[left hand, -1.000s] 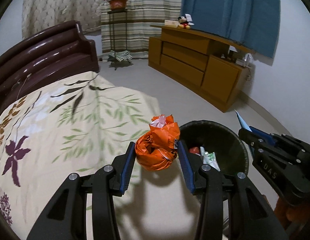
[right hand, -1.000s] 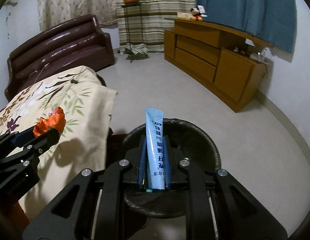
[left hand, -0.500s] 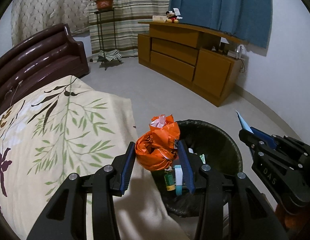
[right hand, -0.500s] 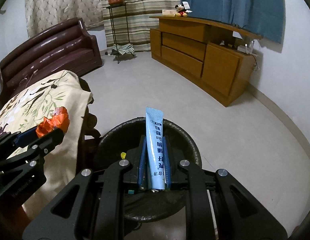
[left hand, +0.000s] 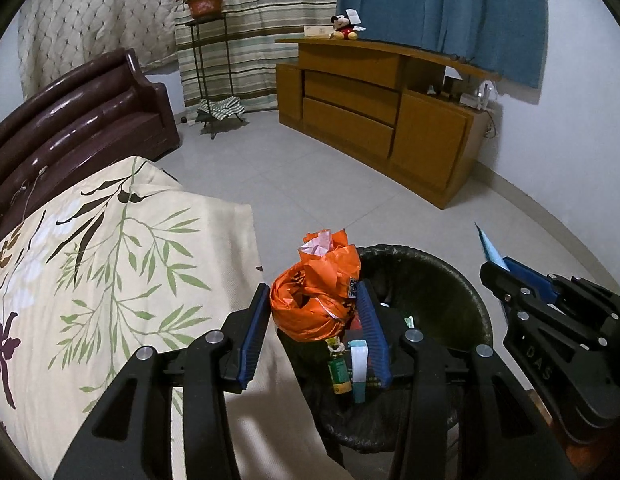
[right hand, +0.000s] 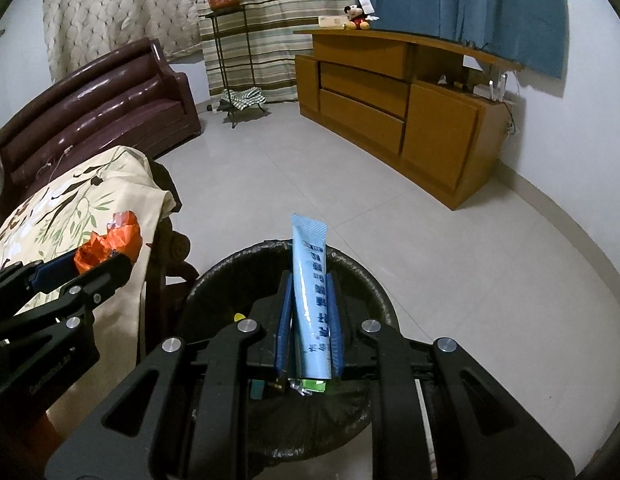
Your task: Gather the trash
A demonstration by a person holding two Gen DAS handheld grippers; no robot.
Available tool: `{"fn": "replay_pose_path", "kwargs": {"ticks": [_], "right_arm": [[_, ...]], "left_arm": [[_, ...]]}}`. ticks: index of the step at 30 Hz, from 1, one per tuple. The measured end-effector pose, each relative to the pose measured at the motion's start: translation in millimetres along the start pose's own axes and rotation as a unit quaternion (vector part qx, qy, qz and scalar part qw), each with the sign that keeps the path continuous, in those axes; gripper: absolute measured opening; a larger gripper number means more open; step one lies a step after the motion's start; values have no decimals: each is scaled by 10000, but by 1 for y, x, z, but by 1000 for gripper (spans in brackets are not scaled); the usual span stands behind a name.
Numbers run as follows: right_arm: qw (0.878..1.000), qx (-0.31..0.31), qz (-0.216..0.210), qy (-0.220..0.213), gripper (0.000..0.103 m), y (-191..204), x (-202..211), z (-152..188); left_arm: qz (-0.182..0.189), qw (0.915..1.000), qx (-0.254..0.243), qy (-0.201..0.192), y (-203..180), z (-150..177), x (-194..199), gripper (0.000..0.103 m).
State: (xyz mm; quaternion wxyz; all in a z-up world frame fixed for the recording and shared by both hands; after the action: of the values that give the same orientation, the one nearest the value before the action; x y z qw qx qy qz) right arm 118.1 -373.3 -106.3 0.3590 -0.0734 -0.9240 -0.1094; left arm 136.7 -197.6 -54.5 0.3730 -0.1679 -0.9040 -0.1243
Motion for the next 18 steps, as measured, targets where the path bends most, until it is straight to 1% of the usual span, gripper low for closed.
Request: {"fn": "replay_pose_path", "kwargs": {"ticks": [1,2,5,6,9,11,15,17,18], "right_arm": [[10000,-3,7,6,24,0,0,0],[10000,-9,18,-4,32,-1,-1,1],[10000,-18,36,-29,34,-1,0,1],[10000,-21,33,-28,34,-2,0,1],[10000,-37,43,-41,36,-2,2,1],[10000,-41,62,-60,40,-3,3,1],[9999,-54,95,-83,43,-4,5,0],[9999,-69,115,-107,50,-4,7,-1],[9998,-73,123,-124,51,-4,8,-1]], "left_arm": [[-18,10000,1,5,0,0,0,55],[-36,10000,10,-4,-1,0,1,57],[-53,10000,4,-14,0,-1,1,60],[-57,10000,2,-9,0,-1,0,63],[-70,10000,11,-27,1,-1,2,65],[-80,10000,30,-32,1,-2,2,70],[-94,9999,71,-52,4,-2,2,71],[-92,9999,98,-60,5,-2,3,71],[-89,9999,110,-67,6,-2,3,71]]}}
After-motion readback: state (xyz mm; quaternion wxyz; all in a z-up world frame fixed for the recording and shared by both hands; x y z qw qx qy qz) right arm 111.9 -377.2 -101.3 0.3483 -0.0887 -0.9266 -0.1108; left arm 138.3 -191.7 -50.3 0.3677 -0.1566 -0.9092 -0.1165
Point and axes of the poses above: each gripper's, at about its wrist camera, not at the fingertips, and x roughly against the way its jaws point, y to its left, z to its underside, the point moved 5 cm from there along -x, roughly the way its jaws point, and after that the axes turned 8 degrees about -z, right-handed, at the moved point
